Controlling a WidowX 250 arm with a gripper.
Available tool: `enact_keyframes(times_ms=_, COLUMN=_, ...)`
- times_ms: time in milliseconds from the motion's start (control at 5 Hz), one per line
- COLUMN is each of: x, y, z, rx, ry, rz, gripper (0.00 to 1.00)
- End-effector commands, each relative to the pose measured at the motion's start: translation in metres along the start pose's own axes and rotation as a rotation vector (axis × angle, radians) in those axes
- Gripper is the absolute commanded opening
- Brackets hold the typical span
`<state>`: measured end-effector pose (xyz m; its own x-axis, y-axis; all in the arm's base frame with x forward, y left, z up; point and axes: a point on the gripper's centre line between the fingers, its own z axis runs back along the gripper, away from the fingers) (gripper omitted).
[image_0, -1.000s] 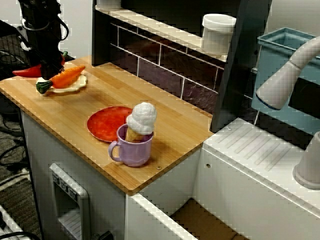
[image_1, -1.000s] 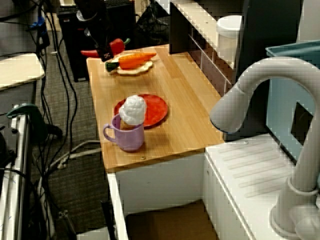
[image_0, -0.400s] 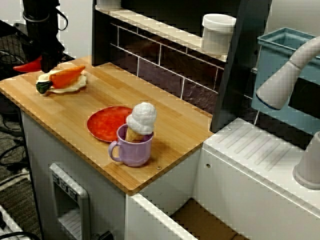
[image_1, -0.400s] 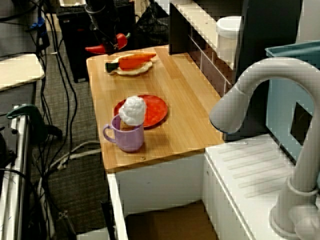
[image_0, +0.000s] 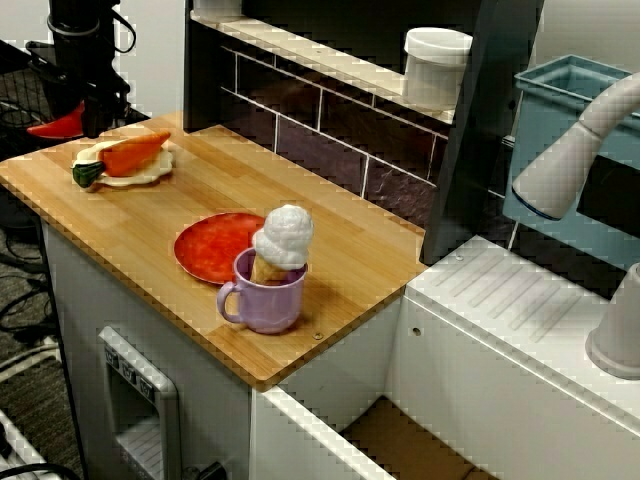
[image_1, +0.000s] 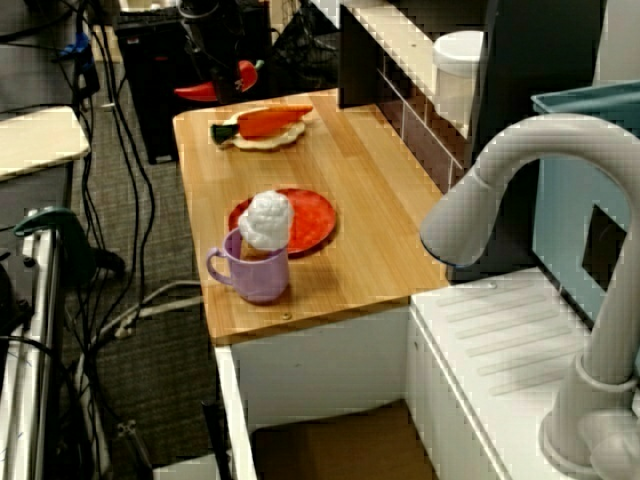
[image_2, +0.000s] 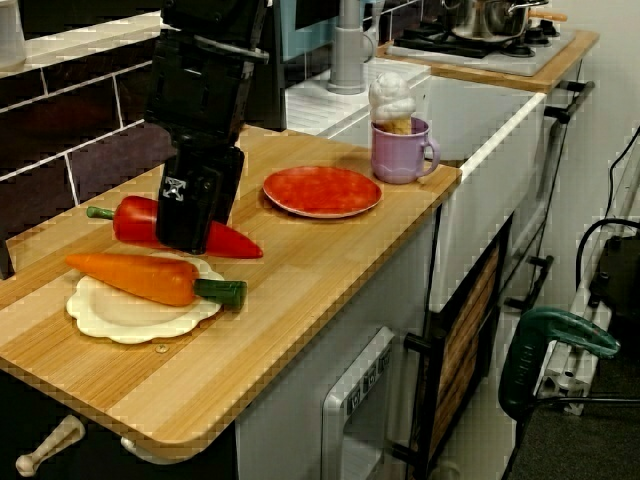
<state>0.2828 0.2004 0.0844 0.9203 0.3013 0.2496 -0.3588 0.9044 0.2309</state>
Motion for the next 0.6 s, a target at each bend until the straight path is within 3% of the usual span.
enact_keyframes(times_ms=0, x=0.001, y=0.001, z=0.007, rx=0.03, ry=-0.023, rz=0.027, gripper=0.0)
enact_keyframes(times_ms=400, x=0.011, y=-0.004, z=-0.003, rx=0.064, ry=-0.005, rz=0.013, gripper=0.0)
